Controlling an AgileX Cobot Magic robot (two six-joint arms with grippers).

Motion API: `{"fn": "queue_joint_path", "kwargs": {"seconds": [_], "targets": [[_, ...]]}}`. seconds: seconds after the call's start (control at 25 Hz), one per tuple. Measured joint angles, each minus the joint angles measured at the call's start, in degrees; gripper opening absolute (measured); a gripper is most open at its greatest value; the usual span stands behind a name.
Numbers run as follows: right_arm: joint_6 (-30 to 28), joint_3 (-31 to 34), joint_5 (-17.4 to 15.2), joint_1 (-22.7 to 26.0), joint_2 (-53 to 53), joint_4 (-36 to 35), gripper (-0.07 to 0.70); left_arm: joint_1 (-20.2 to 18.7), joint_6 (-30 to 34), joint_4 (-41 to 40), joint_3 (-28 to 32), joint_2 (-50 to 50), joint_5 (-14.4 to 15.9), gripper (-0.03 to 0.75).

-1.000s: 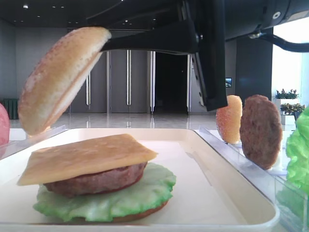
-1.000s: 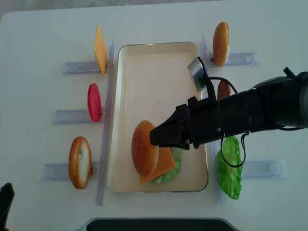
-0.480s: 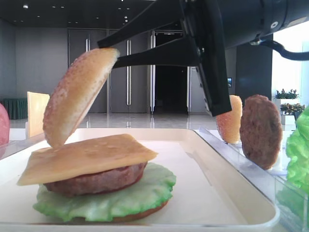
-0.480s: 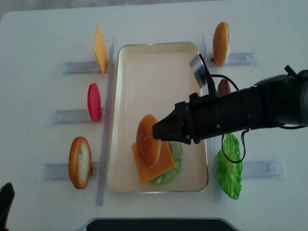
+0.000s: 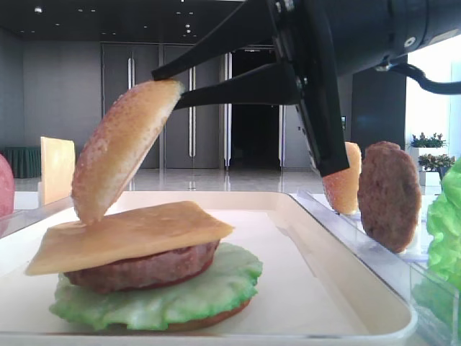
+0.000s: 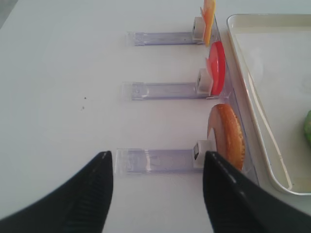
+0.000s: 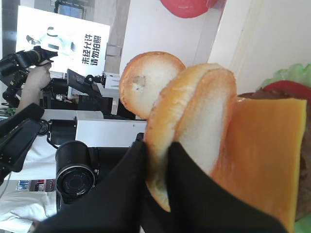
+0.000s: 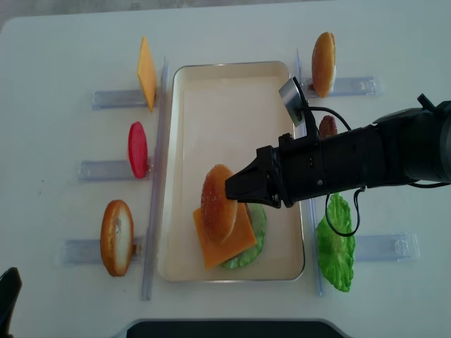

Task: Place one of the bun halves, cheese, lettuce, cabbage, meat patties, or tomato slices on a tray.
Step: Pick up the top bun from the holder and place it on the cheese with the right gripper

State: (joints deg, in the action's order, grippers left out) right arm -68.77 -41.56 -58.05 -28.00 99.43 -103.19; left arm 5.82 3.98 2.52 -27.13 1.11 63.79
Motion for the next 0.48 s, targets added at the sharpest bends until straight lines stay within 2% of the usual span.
{"fn": "queue_joint_path", "kwargs": {"seconds": [0.48], "targets": [[0.0,-0.02,0.39,0.0,0.0,0.05,0.097,0.0,0.0,0.0,0.0,0.0,0.0,0.45]]}}
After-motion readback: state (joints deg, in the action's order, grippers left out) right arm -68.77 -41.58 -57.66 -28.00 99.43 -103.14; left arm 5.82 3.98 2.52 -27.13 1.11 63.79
